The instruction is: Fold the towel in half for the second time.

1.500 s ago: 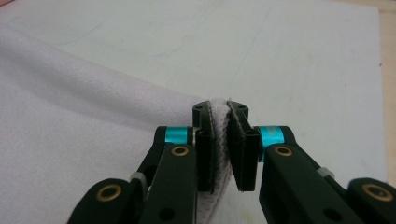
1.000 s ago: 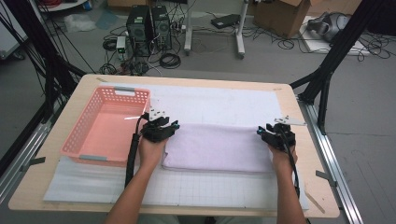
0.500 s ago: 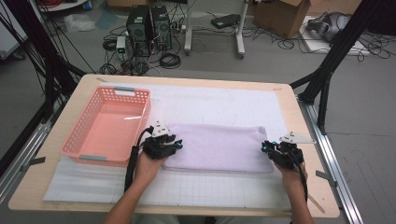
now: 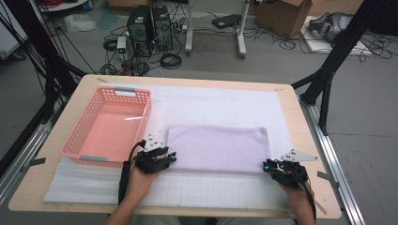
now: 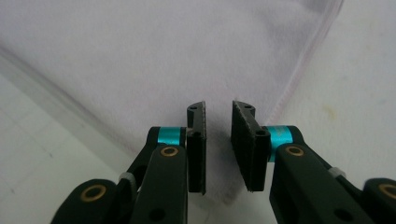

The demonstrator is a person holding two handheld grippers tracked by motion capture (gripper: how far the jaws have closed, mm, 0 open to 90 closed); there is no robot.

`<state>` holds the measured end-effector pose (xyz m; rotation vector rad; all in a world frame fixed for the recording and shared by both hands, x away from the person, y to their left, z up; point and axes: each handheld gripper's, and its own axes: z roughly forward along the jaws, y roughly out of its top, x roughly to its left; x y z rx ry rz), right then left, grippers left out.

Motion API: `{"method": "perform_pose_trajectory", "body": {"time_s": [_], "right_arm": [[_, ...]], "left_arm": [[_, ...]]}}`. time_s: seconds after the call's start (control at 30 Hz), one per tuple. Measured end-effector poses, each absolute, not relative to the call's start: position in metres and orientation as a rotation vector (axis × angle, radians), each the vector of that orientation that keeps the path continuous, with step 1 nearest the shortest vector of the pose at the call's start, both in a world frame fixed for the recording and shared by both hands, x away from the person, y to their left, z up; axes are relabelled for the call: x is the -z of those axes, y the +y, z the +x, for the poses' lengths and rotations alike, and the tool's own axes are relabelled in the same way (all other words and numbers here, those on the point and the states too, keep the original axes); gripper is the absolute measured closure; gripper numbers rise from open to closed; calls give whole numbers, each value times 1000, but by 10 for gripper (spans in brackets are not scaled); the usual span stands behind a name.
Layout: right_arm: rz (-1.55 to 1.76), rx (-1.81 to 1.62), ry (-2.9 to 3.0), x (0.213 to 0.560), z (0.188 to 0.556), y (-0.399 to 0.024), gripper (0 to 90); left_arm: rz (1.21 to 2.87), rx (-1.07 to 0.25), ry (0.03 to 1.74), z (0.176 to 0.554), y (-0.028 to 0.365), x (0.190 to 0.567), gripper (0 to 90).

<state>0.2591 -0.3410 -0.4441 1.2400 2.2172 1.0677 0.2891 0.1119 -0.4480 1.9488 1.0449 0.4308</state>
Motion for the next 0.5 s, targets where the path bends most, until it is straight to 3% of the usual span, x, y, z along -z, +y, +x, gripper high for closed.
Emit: {"method": "perform_pose_trajectory", "body": {"time_s": [0.4, 0.5], "right_arm": [[1253, -1078, 2185, 447, 248, -347, 749], [1262, -1058, 2186, 444, 241, -352, 714]], "left_arm": [[1927, -403, 1075, 266, 128, 451, 597], [1931, -409, 1077, 261, 131, 449, 597]]}}
